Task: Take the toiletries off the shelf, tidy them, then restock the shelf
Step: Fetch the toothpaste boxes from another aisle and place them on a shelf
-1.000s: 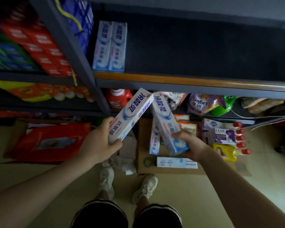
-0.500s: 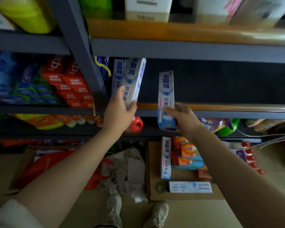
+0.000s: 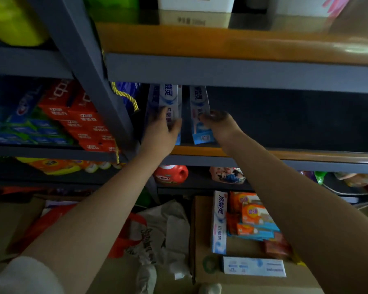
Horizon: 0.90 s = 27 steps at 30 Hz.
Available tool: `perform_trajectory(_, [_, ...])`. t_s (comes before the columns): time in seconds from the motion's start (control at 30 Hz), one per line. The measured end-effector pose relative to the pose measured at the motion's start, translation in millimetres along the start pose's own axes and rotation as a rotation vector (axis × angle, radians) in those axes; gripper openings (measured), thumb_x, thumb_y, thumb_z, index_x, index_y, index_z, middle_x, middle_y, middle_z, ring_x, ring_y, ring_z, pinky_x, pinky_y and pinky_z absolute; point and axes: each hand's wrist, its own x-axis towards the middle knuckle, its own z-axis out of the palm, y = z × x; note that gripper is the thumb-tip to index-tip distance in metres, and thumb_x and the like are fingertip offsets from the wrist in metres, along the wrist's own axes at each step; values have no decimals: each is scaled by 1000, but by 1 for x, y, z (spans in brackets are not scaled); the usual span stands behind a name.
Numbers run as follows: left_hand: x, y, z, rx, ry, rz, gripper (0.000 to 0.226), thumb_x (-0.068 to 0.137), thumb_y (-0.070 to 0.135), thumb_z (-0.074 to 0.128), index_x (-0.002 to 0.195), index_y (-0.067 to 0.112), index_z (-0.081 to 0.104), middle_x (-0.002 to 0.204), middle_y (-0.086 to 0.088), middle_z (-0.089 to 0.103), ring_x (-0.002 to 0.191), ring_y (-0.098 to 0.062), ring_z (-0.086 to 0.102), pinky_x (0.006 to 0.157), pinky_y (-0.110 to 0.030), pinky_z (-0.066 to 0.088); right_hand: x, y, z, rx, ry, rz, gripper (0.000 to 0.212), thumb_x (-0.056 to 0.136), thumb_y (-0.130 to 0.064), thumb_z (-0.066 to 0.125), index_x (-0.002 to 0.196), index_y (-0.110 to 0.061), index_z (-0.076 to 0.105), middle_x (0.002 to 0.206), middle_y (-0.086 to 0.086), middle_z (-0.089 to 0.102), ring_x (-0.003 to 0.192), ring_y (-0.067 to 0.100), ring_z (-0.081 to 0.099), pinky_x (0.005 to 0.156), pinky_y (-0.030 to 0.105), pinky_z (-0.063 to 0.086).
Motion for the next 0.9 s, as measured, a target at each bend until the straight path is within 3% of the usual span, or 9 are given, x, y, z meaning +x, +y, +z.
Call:
perform_trajectory(0.13, [-11,-13,-6,-32,-55,71,67,89,34,58,145,17,25,141,-8,42,125,-20,44,92,-21,34,18,5,13,-148,11,-9,42,88,-27,60,125,-8,52,116,13,62,100,28,63,88,46,52])
perform_trajectory(0.3, [-9,-20,-9,190,-109,118,81,85,37,62,148,21,14,145,-14,32,126,-29,43,99,-40,43,20,18,22,-495,89,-133,23,92,-22,51,106,-7,62,90,12,62,100,27,57,88,40,49])
perform_trajectory(0.4, [-6,-18,-8,203,-128,143,80,86,33,60,149,21,11,146,-14,31,125,-30,43,98,-41,44,19,21,22,-454,68,-113,24,93,-25,51,110,-11,60,102,10,65,92,24,62,80,40,54])
perform_trajectory(0.57, [-4,-21,-5,159,-138,167,79,86,32,60,149,23,12,150,-8,26,133,-27,34,105,-40,37,10,17,10,-349,-79,-144,25,93,-16,50,117,-18,59,113,9,64,98,21,63,85,39,54])
perform_trajectory(0.63, [-7,-19,-2,201,-136,185,79,87,34,58,149,24,10,150,-9,26,129,-29,38,99,-40,40,0,18,2,-397,-130,-217,28,93,-18,50,120,-16,57,116,8,63,101,17,61,88,32,51])
perform_trajectory(0.7, [-11,-17,3,296,-94,209,76,90,38,53,149,21,8,147,-14,30,119,-32,46,88,-41,46,-12,21,-8,-511,-12,-385,29,93,-15,50,121,-11,58,116,10,62,100,17,58,81,18,44])
perform_trajectory(0.77, [-14,-16,6,373,-59,214,72,92,42,47,149,18,9,147,-17,29,115,-35,49,82,-41,48,-24,29,-17,-621,127,-529,29,92,-9,50,119,-6,60,114,14,62,101,23,58,76,15,36])
perform_trajectory(0.9, [-14,-12,8,414,-62,183,72,94,43,43,149,15,5,148,-18,24,115,-34,49,78,-39,48,-42,45,-26,-654,114,-584,25,90,-1,48,111,-2,62,110,15,62,100,27,57,80,20,38])
